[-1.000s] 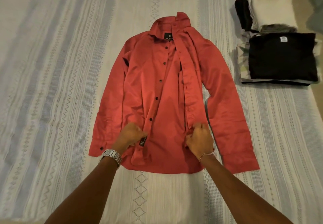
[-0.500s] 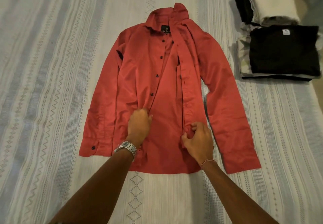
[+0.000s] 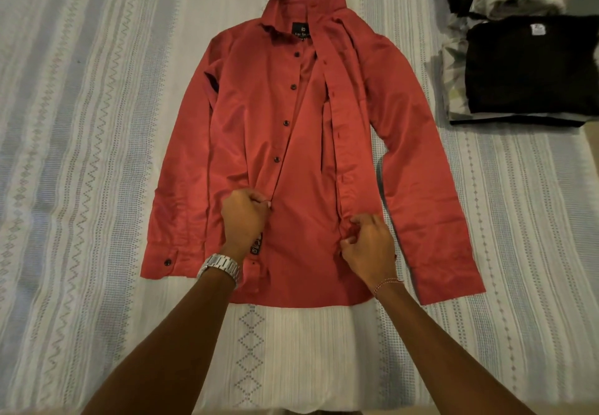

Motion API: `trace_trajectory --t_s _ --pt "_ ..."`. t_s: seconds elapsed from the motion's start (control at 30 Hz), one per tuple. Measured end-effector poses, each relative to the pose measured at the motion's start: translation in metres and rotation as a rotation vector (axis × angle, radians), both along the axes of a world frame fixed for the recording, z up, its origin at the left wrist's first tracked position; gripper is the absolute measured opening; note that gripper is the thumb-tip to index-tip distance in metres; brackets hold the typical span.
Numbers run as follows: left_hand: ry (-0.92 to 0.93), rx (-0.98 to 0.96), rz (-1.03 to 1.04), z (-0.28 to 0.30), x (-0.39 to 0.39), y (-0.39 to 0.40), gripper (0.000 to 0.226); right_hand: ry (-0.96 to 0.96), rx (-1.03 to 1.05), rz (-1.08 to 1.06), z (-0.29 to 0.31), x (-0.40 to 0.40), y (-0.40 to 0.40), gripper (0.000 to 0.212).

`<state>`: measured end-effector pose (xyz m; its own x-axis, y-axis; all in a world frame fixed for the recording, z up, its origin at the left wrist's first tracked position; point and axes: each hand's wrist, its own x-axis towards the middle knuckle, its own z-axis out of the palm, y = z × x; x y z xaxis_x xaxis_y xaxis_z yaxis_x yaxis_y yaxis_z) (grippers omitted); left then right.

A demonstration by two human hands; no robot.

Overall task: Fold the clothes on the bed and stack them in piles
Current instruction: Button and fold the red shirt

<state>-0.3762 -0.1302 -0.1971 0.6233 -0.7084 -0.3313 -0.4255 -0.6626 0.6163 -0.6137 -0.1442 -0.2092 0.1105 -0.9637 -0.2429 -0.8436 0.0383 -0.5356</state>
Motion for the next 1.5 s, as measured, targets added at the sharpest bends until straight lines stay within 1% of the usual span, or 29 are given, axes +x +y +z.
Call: trace_trajectory --t_s 0.07,0.23,0.33,0.4,0.47,0.5,0.57,0.63,0.7,0.73,0.77,0.83,0.9,0.97,1.07,1.2,1.27,1.33,1.4,1.43,1.5 --pt "0.101 -0.014 0.014 0.009 0.001 0.003 0.030 -0.028 0.003 0.006 0.002 -0.003 -0.003 0.034" --pt "0.370 -0.034 -0.065 0.040 -0.014 -0.002 0.018 -0.215 0.077 -0.128 0.014 -0.014 -0.007 0.018" --pt "0.563 -0.017 -0.112 0.047 -0.022 -0.011 0.015 -0.280 0.043 -0.199 0.029 -0.017 -0.003 0.018" --pt "0.601 0.033 -0.151 0.043 -0.026 -0.015 0.014 -0.347 -0.015 -0.260 0.044 -0.015 0.000 0.017" --pt "0.625 0.078 -0.164 0.034 -0.031 -0.016 0.010 -0.457 -0.076 -0.312 0.060 -0.005 0.005 0.017" --pt "0.642 0.085 -0.156 0.030 -0.033 -0.016 0.008 -0.503 -0.108 -0.315 0.065 0.003 0.008 0.017" --pt "0.671 0.075 -0.126 0.019 -0.036 -0.013 0.007 -0.527 -0.154 -0.265 0.067 0.018 0.012 0.014" --pt "0.687 0.059 -0.083 0.008 -0.039 -0.006 0.009 -0.446 -0.110 -0.156 0.049 0.026 0.016 0.013" --pt "0.703 0.034 -0.048 -0.001 -0.041 0.005 0.010 -0.291 0.051 -0.041 0.024 0.026 0.021 0.016" --pt "0.717 0.015 -0.034 -0.005 -0.042 0.010 0.008 -0.240 0.109 -0.022 0.015 0.026 0.025 0.020" --pt "0.740 -0.007 -0.013 -0.009 -0.041 0.013 0.004 -0.216 0.117 -0.029 0.009 0.026 0.027 0.025" --pt "0.791 -0.034 0.032 -0.013 -0.039 0.015 0.007 -0.167 0.060 -0.060 0.005 0.028 0.031 0.042" --pt "0.833 -0.028 0.045 -0.017 -0.035 0.012 0.008 -0.076 0.004 -0.068 0.005 0.035 0.030 0.058" --pt "0.870 -0.009 0.035 -0.020 -0.034 0.012 0.008 0.032 -0.069 -0.027 0.002 0.041 0.031 0.066" --pt "0.925 -0.004 0.042 -0.023 -0.030 0.012 0.009 0.090 -0.123 -0.005 -0.003 0.051 0.032 0.061" --pt "0.941 0.005 0.044 -0.024 -0.028 0.011 0.012 0.106 -0.123 -0.041 -0.003 0.060 0.026 0.038" --pt "0.959 0.011 0.041 -0.025 -0.027 0.011 0.012 0.052 -0.102 -0.067 0.001 0.057 0.020 0.021" --pt "0.973 0.018 0.027 -0.026 -0.026 0.010 0.014 -0.106 -0.054 -0.094 0.008 0.050 0.014 0.008" --pt "0.978 0.021 0.017 -0.026 -0.025 0.010 0.017 -0.312 0.039 -0.146 0.015 0.044 0.009 0.010" --pt "0.978 0.018 0.018 -0.026 -0.025 0.010 0.016 -0.420 0.140 -0.206 0.017 0.041 0.006 0.009" --pt "0.976 0.010 0.023 -0.025 -0.026 0.009 0.015 -0.623 0.426 -0.338 0.023 0.033 0.000 0.006"
